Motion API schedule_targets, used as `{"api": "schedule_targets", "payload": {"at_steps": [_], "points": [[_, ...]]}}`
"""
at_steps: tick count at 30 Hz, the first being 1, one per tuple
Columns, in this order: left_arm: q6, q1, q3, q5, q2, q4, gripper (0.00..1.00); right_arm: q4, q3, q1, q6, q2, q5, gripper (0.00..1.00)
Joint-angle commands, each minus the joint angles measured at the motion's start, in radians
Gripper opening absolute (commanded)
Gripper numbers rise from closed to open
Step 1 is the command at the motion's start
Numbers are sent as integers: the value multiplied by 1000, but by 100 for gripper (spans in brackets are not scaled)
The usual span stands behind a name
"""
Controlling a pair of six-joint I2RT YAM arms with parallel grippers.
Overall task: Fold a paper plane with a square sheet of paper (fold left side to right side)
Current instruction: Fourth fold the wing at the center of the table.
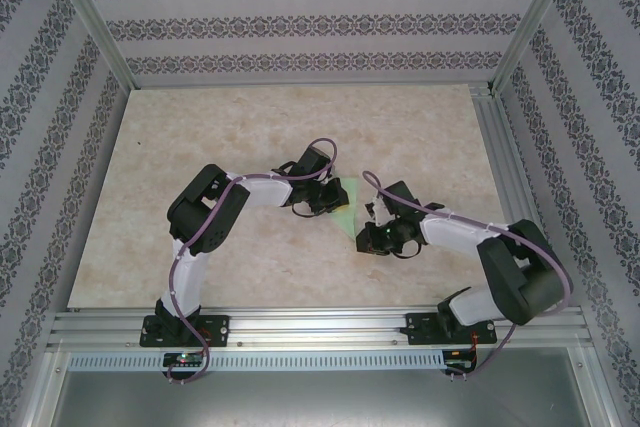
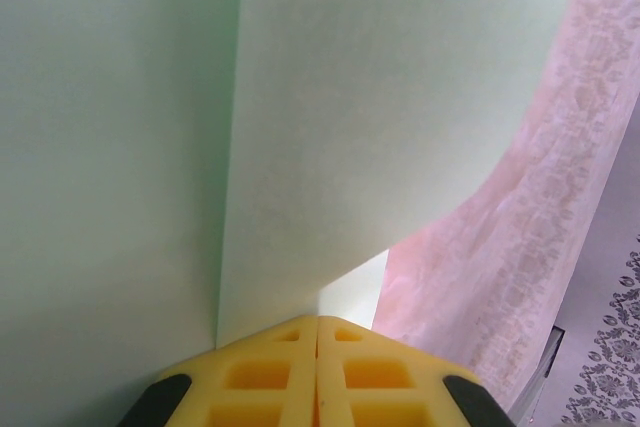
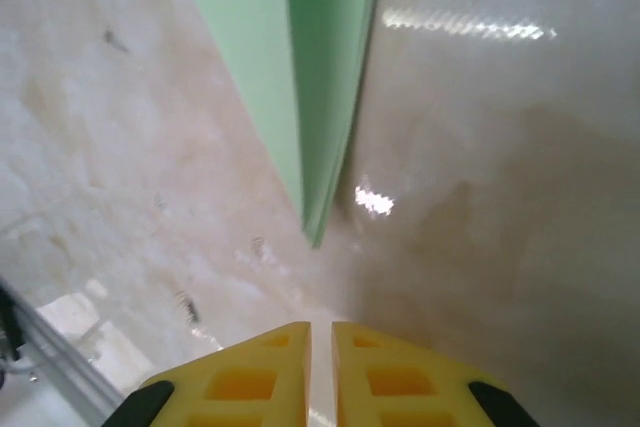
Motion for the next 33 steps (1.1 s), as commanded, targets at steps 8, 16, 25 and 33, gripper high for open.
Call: {"api": "schedule_targets", "payload": {"at_steps": [8,16,25,33], "points": [[28,14,-18,-77,50,-67,9,125,108,-15,57,66,-68,14],[27,13,-16,-77,49,-70,9,170,162,-15,39,201,14,14],[31,14,-12,-80,49,-75,9,85,146,-15,-9,253,85,14],[63,38,16,-81,27,-111,10,93,68,-26,32,263,80,13]]}}
